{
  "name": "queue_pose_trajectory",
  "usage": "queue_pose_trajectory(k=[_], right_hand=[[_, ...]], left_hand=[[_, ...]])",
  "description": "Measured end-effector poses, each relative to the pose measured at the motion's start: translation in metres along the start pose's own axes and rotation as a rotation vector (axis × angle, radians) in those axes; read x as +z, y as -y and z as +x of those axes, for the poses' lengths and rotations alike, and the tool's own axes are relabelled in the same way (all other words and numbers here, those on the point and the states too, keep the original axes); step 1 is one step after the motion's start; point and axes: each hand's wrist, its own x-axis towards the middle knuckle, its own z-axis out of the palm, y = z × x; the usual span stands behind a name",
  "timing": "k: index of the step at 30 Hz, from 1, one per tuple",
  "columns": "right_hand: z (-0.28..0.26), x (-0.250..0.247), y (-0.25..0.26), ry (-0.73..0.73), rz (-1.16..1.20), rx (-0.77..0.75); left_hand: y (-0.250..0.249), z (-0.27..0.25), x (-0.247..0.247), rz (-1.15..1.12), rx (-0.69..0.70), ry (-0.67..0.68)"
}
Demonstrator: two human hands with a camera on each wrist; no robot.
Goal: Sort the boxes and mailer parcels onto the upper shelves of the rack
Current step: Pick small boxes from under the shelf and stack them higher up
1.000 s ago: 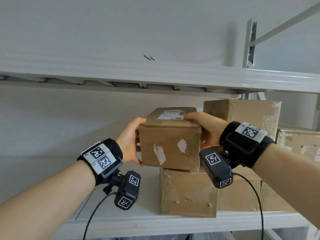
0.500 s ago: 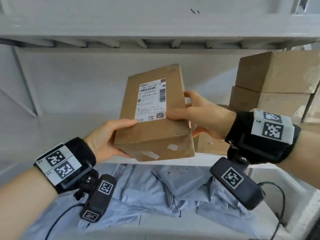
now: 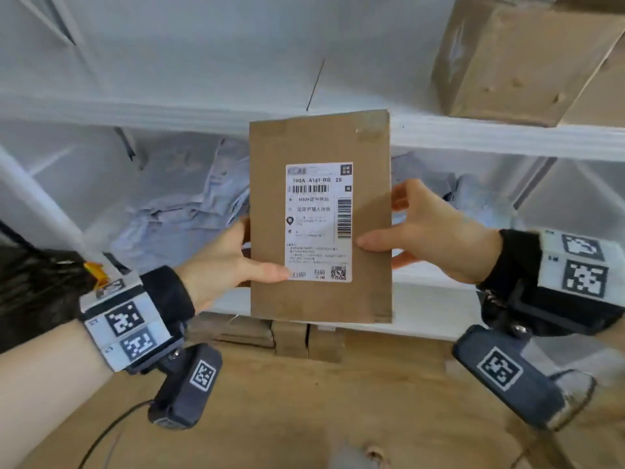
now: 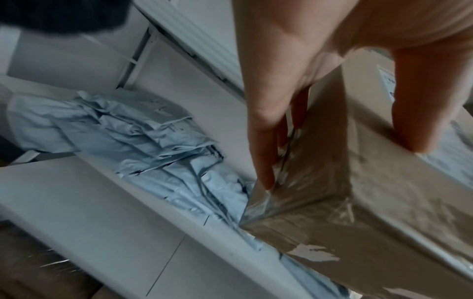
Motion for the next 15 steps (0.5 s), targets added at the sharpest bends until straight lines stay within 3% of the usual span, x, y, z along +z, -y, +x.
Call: queue_pose_trajectory(k=[5,15], right_hand=[[0.0,0.027,-0.087,0.074,0.038,0.192],[0.013,0.073,-0.301,0.159,0.107,0.682]], left_hand=[[0.073,0.005,0.027,0.178,-0.058,0.068],[0.249,0.042,0.139,0.195,-0.295,0.274]])
